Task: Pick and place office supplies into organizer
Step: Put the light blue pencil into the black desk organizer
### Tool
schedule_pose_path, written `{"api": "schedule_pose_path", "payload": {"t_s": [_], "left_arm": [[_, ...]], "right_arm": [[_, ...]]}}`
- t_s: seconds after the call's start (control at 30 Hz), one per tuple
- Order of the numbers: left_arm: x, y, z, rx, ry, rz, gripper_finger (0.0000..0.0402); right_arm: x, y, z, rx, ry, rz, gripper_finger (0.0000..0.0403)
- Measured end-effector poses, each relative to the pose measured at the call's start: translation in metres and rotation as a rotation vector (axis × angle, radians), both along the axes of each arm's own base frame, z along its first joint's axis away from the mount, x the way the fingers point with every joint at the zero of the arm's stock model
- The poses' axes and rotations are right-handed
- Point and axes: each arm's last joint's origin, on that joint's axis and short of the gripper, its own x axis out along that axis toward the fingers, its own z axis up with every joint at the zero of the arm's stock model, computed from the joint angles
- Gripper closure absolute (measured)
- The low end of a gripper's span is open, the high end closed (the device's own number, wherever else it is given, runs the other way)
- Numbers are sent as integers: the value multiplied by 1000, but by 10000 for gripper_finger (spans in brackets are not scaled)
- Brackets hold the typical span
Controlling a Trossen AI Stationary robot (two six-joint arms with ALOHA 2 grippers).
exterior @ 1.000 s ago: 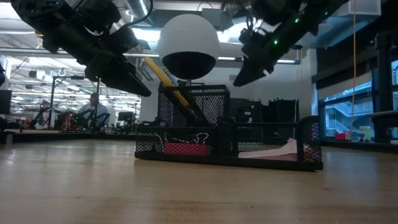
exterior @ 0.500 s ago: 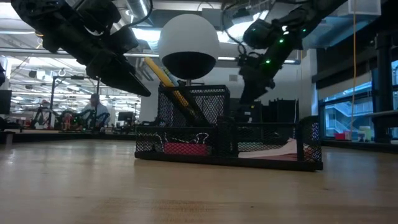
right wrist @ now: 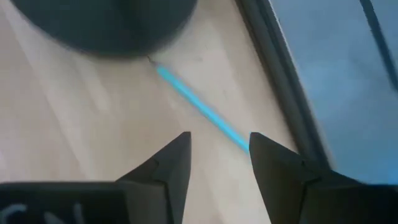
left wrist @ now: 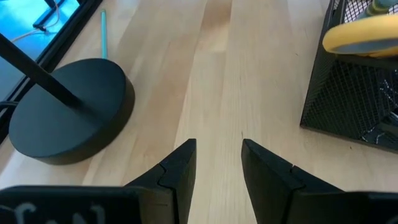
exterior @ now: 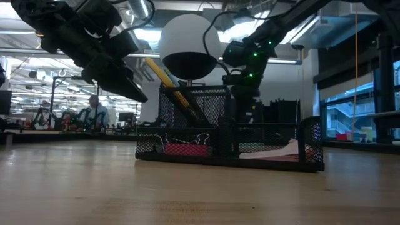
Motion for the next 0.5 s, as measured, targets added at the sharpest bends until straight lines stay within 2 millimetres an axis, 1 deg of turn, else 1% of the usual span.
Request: {"api": "schedule_pose_path", "payload": {"t_s": [0.13,0.27,0.37,0.5], "left_arm": [[0,0,0,1,4,-1,279],[-1,0,-1,1,11,-1,279],[-1,0,-2,9,31,-9,279],[-3,0,-4,0,55,-5,279]], "right_arm": [[-4,-11,2,-42,59,114,238],[-14,-23,2,-19,42,59,238],[-22,-31,-1,16,29,45,238],[-31,-38,-6,16,46,52,238]]}}
